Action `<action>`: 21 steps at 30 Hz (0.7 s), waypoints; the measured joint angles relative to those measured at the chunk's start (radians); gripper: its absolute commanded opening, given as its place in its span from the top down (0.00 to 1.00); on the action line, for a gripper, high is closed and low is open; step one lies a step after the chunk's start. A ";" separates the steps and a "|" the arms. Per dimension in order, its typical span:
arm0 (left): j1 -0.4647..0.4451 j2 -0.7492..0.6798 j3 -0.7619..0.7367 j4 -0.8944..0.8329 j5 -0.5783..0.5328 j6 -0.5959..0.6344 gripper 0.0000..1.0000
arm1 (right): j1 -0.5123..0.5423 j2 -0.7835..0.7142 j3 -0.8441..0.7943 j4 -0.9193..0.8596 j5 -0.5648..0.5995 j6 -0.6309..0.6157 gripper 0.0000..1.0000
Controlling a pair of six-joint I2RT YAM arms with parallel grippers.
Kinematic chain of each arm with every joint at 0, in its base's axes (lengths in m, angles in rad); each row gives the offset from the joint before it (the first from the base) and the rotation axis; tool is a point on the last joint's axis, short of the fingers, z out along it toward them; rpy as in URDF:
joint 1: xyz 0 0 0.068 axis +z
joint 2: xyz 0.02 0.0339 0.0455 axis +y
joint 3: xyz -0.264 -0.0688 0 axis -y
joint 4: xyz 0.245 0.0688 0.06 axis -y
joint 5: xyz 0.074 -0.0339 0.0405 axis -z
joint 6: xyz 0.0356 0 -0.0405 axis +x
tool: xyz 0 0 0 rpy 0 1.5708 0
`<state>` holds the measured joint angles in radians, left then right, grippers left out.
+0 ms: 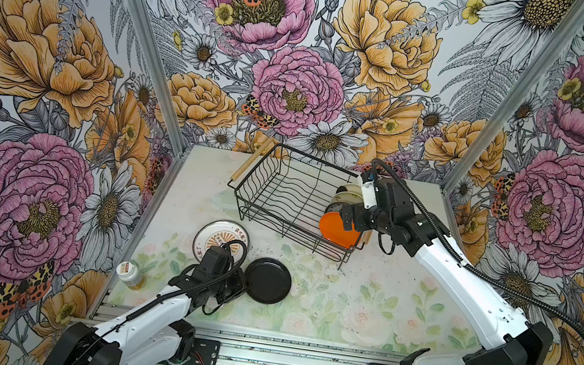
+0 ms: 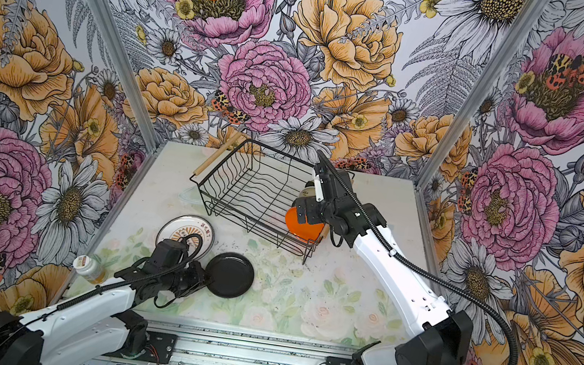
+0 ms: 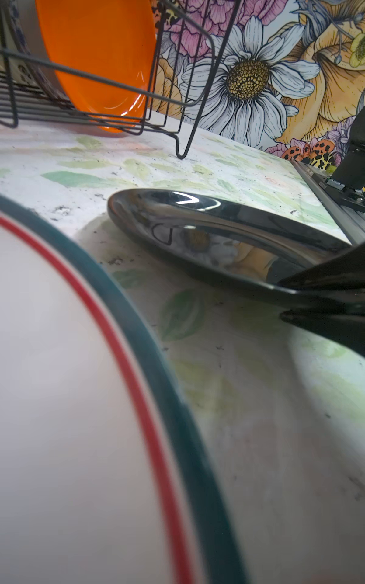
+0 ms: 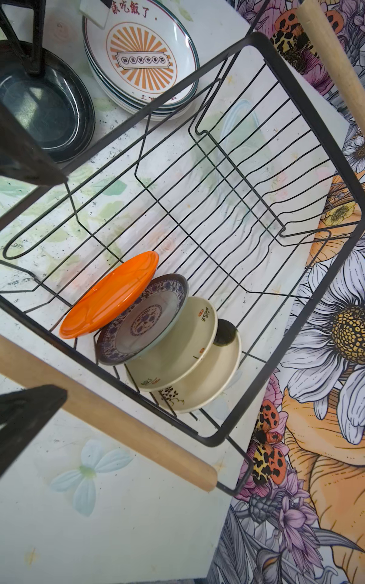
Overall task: Unload the plates from the dish rack
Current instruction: 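Lay the black plate down with the left gripper while the right returns to the rack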
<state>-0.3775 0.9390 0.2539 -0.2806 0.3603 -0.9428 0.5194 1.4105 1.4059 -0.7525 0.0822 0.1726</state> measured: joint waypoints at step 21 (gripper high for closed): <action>-0.003 -0.024 0.057 -0.108 -0.051 0.006 0.01 | 0.000 -0.002 0.042 -0.060 -0.057 -0.217 0.01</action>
<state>-0.3809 0.9150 0.3107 -0.3889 0.3096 -0.9363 0.5194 1.4082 1.4479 -0.8120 0.0250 -0.0448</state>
